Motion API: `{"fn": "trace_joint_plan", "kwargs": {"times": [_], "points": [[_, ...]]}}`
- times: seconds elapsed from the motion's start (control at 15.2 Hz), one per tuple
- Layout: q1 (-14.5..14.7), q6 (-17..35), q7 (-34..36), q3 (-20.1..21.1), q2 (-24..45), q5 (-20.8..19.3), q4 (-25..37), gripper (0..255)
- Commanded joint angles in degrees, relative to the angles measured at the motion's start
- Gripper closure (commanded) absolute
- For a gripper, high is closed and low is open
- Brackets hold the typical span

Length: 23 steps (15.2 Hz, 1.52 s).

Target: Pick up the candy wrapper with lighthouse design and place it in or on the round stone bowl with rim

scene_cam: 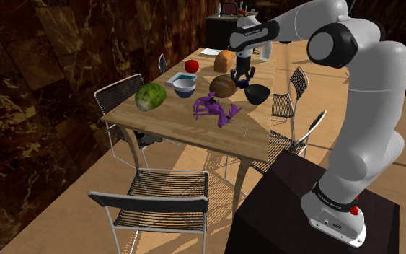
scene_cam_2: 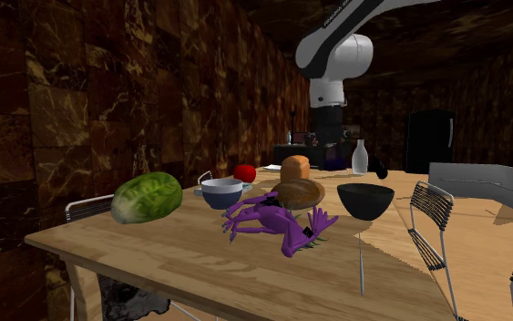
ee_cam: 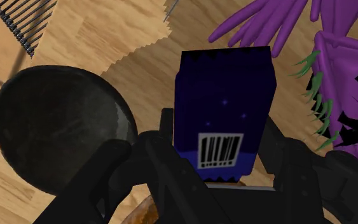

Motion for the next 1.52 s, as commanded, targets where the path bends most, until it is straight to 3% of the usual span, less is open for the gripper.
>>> {"fn": "trace_joint_plan", "kwargs": {"times": [0.0, 0.4, 0.79, 1.45], "points": [[-1.7, -0.2, -2.5, -0.7, 1.5, 0.3, 1.9, 255], [-7.0, -2.9, -9.4, -2.4, 7.7, 1.4, 11.2, 255], [-12.3, -7.6, -15.2, -3.3, 16.1, 2.7, 24.7, 255], [-12.1, -0.4, -14.8, -3.2, 16.9, 2.8, 18.1, 255]]}}
